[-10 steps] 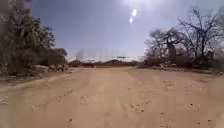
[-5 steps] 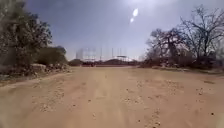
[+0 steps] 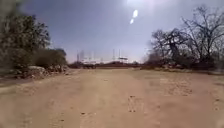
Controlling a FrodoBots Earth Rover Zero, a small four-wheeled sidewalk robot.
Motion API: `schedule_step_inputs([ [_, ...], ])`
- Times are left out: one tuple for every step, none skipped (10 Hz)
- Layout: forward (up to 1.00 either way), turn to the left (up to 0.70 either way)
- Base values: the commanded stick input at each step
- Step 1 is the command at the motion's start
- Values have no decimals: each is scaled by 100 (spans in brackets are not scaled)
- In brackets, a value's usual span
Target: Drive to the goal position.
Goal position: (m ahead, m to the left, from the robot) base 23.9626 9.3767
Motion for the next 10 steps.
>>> schedule_step_inputs([
  [85, 0],
  [85, 0],
  [85, 0],
  [85, 0],
  [85, 0],
  [85, 0],
  [85, 0],
  [85, 0],
  [85, 0],
  [85, 0],
])
